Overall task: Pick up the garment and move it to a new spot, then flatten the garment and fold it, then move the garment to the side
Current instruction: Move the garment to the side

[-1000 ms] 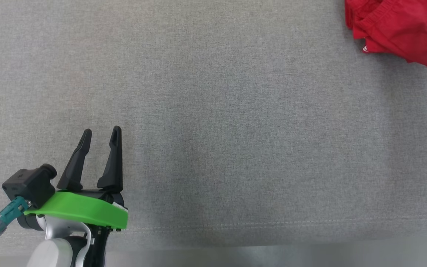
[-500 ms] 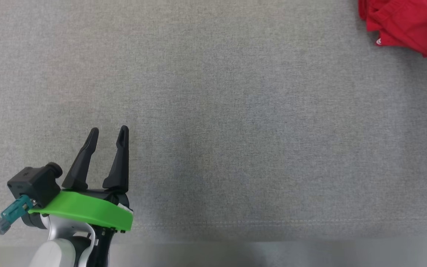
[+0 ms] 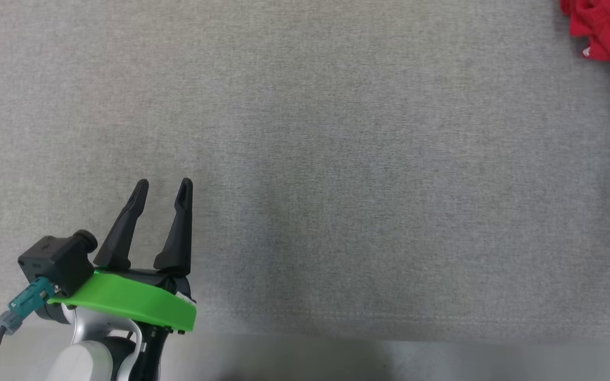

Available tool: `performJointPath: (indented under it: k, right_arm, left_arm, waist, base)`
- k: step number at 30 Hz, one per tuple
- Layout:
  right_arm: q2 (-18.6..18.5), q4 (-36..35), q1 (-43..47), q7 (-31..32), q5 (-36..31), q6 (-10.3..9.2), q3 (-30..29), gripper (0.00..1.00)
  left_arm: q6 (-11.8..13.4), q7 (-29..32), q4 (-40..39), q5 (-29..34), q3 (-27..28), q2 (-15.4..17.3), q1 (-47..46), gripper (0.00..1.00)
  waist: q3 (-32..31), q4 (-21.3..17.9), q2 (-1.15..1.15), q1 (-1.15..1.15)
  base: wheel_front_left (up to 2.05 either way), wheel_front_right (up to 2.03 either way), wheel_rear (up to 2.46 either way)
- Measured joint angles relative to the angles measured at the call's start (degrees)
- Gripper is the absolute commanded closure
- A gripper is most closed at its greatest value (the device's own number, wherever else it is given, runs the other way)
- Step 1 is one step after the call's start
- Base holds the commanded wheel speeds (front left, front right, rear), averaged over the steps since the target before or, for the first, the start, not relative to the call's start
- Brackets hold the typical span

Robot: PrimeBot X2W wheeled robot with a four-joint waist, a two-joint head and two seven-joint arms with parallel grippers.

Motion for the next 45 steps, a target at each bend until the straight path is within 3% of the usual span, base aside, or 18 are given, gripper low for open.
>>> performJointPath:
  k: [11,17,28,34,45]
  right_arm:
    - [2.02,6.13,-0.04,-2.94,-0.24,0.0,-1.49,0.0]
    - [3.42,5.44,-0.65,-5.68,-0.48,0.25,0.3,0.0]
    - [2.38,2.97,-1.09,-9.45,-3.57,0.87,2.48,0.0]
    - [3.24,0.94,-1.09,-9.44,-3.92,2.26,4.0,0.0]
    - [1.52,4.44,-0.93,-7.09,-1.6,1.58,0.07,0.0]
  left_arm:
    - [0.0,0.44,0.18,0.33,-0.19,-0.03,0.01,0.0]
    - [0.01,0.03,0.42,0.29,0.46,-0.46,0.02,0.0]
    - [0.02,-0.93,2.1,-0.2,1.56,-1.11,0.05,0.0]
    - [0.02,-0.83,1.87,-0.21,1.27,-1.11,0.24,0.0]
    - [-0.09,0.01,0.86,-0.2,-2.4,-1.78,0.05,0.0]
  waist:
    - [-0.15,2.53,0.0,0.0]
    - [-0.92,1.97,0.0,0.0]
    - [-3.95,-0.38,0.0,0.0]
    - [-5.42,-1.76,0.0,0.0]
    - [-4.12,0.86,0.0,0.0]
  base:
    - [0.0,0.0,0.0]
    - [0.0,0.0,0.0]
    - [0.0,0.0,0.0]
    - [0.0,0.0,0.0]
    - [0.0,0.0,0.0]
